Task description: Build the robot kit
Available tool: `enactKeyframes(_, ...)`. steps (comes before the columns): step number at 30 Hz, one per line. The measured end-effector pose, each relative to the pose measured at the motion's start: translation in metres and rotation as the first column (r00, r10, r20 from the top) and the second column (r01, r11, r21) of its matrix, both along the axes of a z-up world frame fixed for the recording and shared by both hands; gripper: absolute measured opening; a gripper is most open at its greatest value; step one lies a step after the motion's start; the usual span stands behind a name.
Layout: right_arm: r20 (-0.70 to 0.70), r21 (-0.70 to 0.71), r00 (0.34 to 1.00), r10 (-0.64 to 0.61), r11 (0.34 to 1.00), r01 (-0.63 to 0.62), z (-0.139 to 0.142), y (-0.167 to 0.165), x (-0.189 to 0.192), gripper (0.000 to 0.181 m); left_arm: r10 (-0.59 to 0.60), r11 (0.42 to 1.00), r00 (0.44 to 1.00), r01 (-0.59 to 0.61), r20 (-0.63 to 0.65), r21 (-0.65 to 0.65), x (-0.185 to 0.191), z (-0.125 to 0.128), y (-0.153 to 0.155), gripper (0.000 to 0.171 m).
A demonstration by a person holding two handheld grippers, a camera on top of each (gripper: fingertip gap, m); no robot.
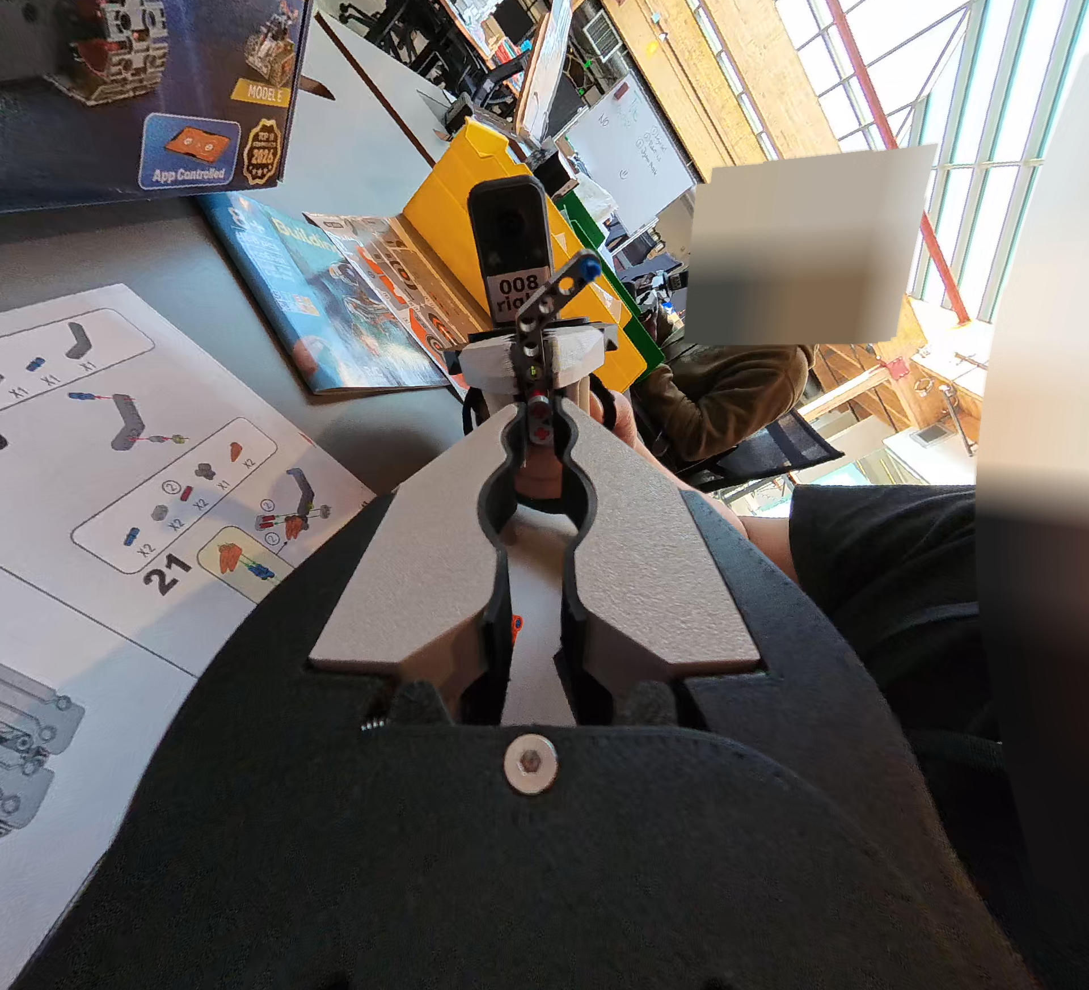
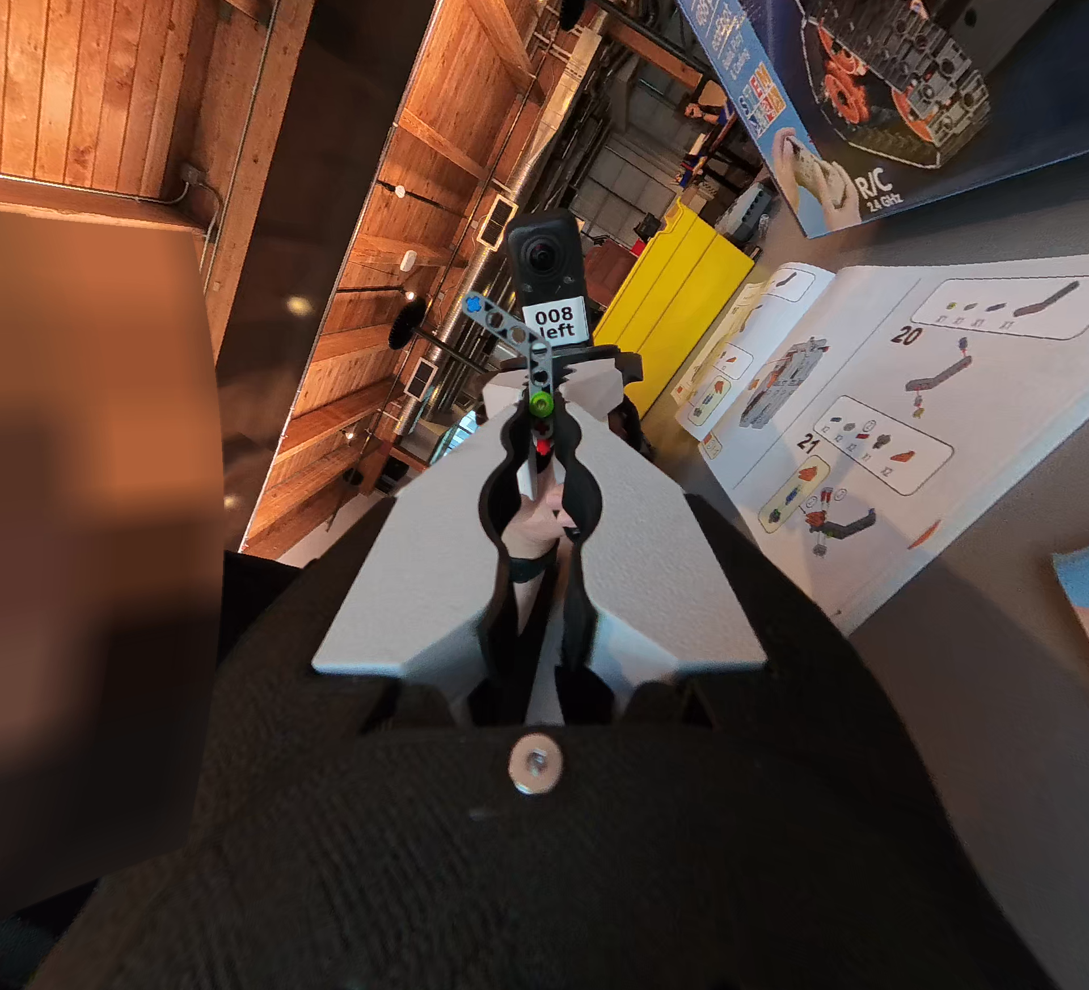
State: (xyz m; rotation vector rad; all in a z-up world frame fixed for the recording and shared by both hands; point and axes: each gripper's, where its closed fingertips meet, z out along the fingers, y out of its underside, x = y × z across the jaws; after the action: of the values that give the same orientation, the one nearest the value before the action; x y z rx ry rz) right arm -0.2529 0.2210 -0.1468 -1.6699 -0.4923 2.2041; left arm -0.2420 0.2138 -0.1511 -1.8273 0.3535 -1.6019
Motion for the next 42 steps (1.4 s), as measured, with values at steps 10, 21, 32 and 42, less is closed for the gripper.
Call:
enactKeyframes(10,-0.022,-0.072,1.0,-0.001,0.997,-0.001,-0.003,0.003,-0.001,0.007,0.005,1.0,1.0,-0.005,0.008,-0.004,0.001,0.0,0.001,0.011)
enactKeyframes(21,-0.075,-0.117,0.997,-0.008,0.993,-0.001,0.003,0.006,0.003,0.007,0.084,0.996,0.995,-0.085,0.057,0.006,-0.015,0.009,0.011,0.024)
enactKeyframes(32,-0.14,-0.142,0.99,0.004,0.99,-0.024,0.014,0.005,0.007,0.007,0.035,0.999,0.99,-0.039,0.137,0.028,-0.008,0.016,0.006,0.005)
enactKeyframes(42,-0.194,-0.16,0.981,0.034,0.985,-0.065,0.022,0.0,0.007,0.007,-0.037,0.999,0.951,0.038,0.306,0.004,-0.005,0.026,0.002,0.009)
